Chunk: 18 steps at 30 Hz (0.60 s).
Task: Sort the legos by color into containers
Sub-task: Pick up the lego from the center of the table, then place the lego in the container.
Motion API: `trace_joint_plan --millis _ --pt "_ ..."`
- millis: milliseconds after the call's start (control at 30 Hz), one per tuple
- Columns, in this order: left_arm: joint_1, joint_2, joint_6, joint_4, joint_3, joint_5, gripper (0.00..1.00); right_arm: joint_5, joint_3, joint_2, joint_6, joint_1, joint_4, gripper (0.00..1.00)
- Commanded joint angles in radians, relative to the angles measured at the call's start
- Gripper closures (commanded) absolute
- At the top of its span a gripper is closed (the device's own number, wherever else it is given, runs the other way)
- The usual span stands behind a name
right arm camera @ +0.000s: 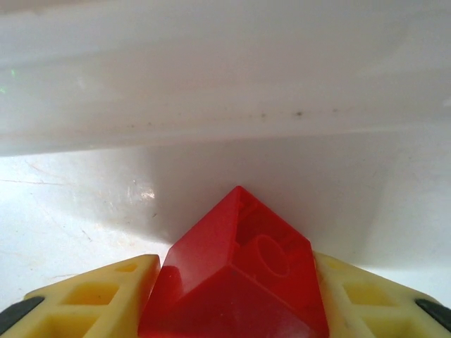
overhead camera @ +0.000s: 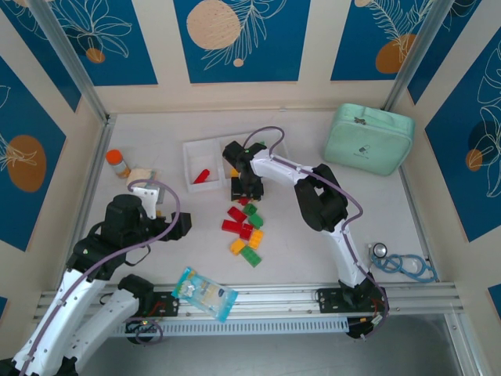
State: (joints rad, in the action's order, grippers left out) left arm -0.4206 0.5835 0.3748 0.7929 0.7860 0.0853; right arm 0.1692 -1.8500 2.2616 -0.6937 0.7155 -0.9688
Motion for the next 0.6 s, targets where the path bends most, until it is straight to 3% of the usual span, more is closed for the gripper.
trace_joint_plan --millis 0,233,333,433,567 --pt "0.016 -0.011 -0.014 -0.011 -0.008 0.002 0.01 0.029 -0.066 -0.051 0.026 0.01 -0.056 0.56" --pt "0.017 -0.014 -0.013 -0.006 -0.005 -0.009 0.01 -0.007 -0.209 -0.099 0.08 0.039 -0.051 0.57" --pt "0.017 -0.027 -0.001 0.011 0.001 -0.07 0.01 -0.032 -0.283 -0.086 0.135 0.058 0.007 0.57" --pt "0.019 -0.056 0.014 0.033 0.005 -0.154 0.01 -0.05 -0.377 -0.032 0.184 0.071 0.05 0.58" --pt "0.022 -0.094 0.016 0.032 0.004 -0.175 0.01 -0.079 -0.567 0.097 0.248 0.079 0.055 0.59"
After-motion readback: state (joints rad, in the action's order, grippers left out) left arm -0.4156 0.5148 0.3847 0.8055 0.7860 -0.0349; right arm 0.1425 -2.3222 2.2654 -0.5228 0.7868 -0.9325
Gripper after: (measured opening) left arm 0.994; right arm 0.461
